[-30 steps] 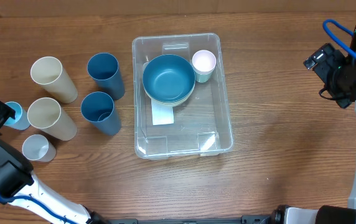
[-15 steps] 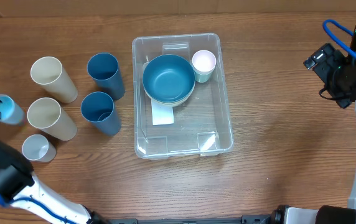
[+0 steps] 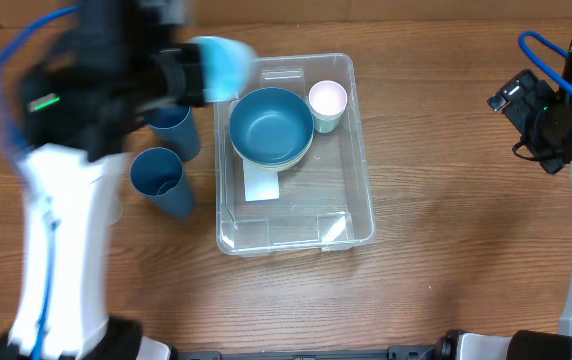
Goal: Pack container
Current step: 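Grasp the light-blue cup with the left gripper, then stack the light-blue cup into the cups in the bin corner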
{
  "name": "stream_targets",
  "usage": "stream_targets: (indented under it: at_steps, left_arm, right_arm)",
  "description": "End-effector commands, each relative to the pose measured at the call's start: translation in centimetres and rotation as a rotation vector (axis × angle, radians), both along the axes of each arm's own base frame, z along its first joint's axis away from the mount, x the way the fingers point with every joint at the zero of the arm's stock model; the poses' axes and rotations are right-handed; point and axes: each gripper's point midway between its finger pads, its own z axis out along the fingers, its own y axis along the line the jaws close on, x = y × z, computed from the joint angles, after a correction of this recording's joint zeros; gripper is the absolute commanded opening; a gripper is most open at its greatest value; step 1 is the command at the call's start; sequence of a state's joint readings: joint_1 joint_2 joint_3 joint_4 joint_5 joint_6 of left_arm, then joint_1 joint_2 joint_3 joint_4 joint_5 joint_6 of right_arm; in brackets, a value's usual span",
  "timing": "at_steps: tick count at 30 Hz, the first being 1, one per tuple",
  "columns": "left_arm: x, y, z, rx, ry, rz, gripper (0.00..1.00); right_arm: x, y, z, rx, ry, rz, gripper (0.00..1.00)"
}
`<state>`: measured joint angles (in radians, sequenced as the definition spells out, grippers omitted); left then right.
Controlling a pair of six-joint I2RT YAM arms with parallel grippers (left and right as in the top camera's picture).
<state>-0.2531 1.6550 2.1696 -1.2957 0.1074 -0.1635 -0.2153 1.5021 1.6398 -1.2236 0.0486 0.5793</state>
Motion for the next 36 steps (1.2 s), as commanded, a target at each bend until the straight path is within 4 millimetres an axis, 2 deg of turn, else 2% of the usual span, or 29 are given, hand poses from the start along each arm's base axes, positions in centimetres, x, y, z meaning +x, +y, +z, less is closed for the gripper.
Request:
stream_targets:
  at_steps: [1, 3, 7, 12, 14, 16, 17, 18, 20, 22, 23, 24, 25, 27, 29, 30, 31, 32, 34, 36]
  left_arm:
    - [3.7, -7.0, -6.2, 0.162, 0.037, -0.187, 0.04]
    - [5.9, -9.8, -9.3, 0.18, 0.044, -0.238, 0.04]
    - [9.6, -13.2, -16.6, 0.182, 0.105, -0.275, 0.04]
    - [10.9, -14.9, -21.6, 0.159, 0.169, -0.318, 0.04]
    - [10.9, -15.6, -22.6, 0.136, 0.186, -0.342, 0.04]
    - [10.9, -15.6, -22.8, 0.138, 0.188, -0.34, 0.05]
    - [10.9, -15.5, -22.1, 0.131, 0.183, -0.332, 0.17]
    - [10.8, -15.3, -21.3, 0.126, 0.178, -0.317, 0.35]
    - [10.8, -14.4, -18.8, 0.124, 0.16, -0.277, 0.5]
    - [10.4, -12.7, -15.0, 0.135, 0.128, -0.213, 0.58]
    - [9.9, -11.0, -12.6, 0.149, 0.117, -0.154, 0.62]
    - [9.4, -9.7, -11.1, 0.159, 0.109, -0.115, 0.63]
    - [8.5, -7.6, -9.1, 0.179, 0.105, -0.054, 0.64]
    - [6.8, -4.3, -6.9, 0.185, 0.121, 0.044, 0.66]
    - [5.0, -1.5, -5.9, 0.174, 0.161, 0.118, 0.66]
    - [3.7, 0.7, -5.6, 0.172, 0.203, 0.171, 0.65]
    - [1.6, 4.6, -5.8, 0.198, 0.284, 0.27, 0.65]
    - [1.0, 6.6, -5.8, 0.221, 0.304, 0.323, 0.59]
    - [0.0, 9.4, -5.8, 0.198, 0.331, 0.354, 0.57]
    - [-2.6, 13.7, -5.8, 0.167, 0.372, 0.46, 0.57]
  right_arm:
    - [0.0, 0.0, 0.4, -0.004, -0.013, -0.002, 1.0]
    - [0.0, 0.0, 0.4, -0.004, -0.013, -0.002, 1.0]
    - [0.0, 0.0, 0.4, -0.004, -0.013, -0.002, 1.0]
    - [0.0, 0.0, 0.4, -0.004, -0.013, -0.002, 1.0]
    - [0.0, 0.0, 0.4, -0.004, -0.013, -0.002, 1.0]
    - [0.0, 0.0, 0.4, -0.004, -0.013, -0.002, 1.0]
    - [0.0, 0.0, 0.4, -0.004, -0.013, -0.002, 1.0]
    - [0.0, 0.0, 0.4, -0.004, -0.013, -0.002, 1.0]
    - [0.0, 0.0, 0.4, -0.004, -0.013, -0.002, 1.0]
    - [0.0, 0.0, 0.4, -0.004, -0.013, -0.002, 1.0]
    - [0.0, 0.0, 0.4, -0.004, -0.013, -0.002, 1.0]
    - [0.0, 0.0, 0.4, -0.004, -0.013, -0.002, 1.0]
    - [0.0, 0.0, 0.4, -0.004, -0.013, -0.002, 1.0]
    - [0.0, 0.0, 0.4, -0.004, -0.013, -0.002, 1.0]
    - [0.0, 0.0, 0.4, -0.004, -0.013, -0.002, 1.0]
    - [0.0, 0.0, 0.4, -0.004, -0.013, -0.002, 1.0]
    - [0.0, 0.0, 0.4, -0.004, -0.013, -0.002, 1.0]
    - [0.0, 0.0, 0.4, -0.004, -0.013, -0.002, 1.0]
    - [0.0, 0.0, 0.4, -0.004, -0.013, -0.002, 1.0]
    - [0.0, 0.0, 0.4, -0.004, -0.013, -0.002, 1.0]
